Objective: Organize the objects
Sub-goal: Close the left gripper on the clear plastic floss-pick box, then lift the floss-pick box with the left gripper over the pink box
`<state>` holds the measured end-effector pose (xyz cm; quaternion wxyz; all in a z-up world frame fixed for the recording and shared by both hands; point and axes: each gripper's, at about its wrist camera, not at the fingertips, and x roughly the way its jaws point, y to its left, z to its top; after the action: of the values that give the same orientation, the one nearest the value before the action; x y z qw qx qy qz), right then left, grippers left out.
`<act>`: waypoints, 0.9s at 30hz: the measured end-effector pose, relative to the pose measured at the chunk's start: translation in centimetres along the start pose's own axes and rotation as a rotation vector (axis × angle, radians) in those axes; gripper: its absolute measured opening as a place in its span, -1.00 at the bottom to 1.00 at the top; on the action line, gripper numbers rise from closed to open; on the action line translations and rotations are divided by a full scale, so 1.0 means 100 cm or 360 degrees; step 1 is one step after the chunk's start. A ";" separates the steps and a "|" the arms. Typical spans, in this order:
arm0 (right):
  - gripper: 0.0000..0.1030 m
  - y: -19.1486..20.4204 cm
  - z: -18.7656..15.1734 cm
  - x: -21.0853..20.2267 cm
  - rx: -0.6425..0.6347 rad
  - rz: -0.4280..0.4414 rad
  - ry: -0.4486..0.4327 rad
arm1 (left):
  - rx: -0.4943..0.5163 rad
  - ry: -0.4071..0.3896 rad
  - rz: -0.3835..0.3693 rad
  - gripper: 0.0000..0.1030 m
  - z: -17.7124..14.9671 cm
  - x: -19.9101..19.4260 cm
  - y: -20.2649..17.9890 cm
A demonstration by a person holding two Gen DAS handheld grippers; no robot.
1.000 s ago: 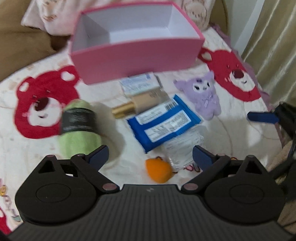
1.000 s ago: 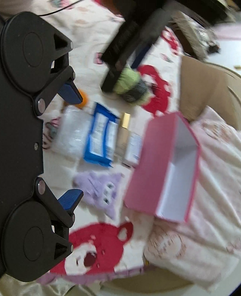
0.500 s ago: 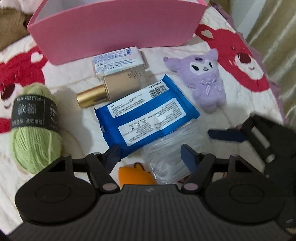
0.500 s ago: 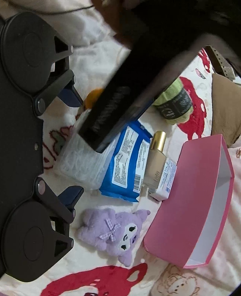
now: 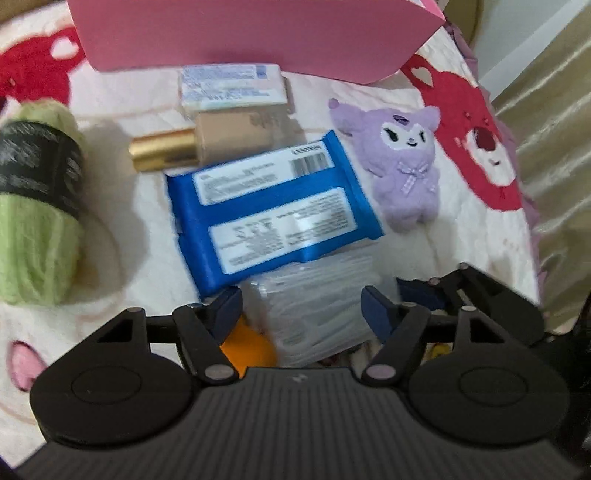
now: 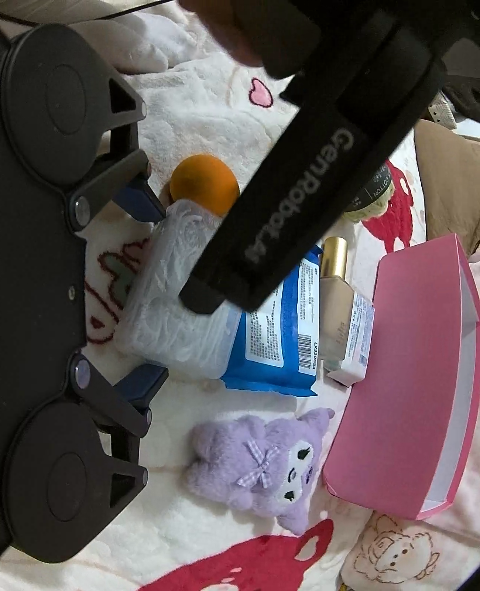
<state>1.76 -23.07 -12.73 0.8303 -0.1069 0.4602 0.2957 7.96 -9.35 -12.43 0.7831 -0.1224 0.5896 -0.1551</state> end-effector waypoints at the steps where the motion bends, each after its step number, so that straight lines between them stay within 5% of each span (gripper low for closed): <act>1: 0.75 0.001 0.000 0.002 0.0000 0.0001 -0.0002 | -0.0038 0.0007 -0.0026 0.36 0.000 0.002 0.001; 15: 0.54 0.014 0.006 -0.033 0.0024 -0.0042 -0.0121 | 0.0161 -0.0184 0.0049 0.21 -0.005 -0.042 -0.020; 27: 0.50 0.008 0.091 -0.105 -0.0060 -0.0052 -0.0354 | 0.0333 -0.0373 0.0026 0.21 0.044 -0.150 -0.050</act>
<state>3.48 -22.50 1.11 0.8788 -0.0963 0.3578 0.3008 7.84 -8.15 3.92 0.8563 -0.0526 0.4757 -0.1941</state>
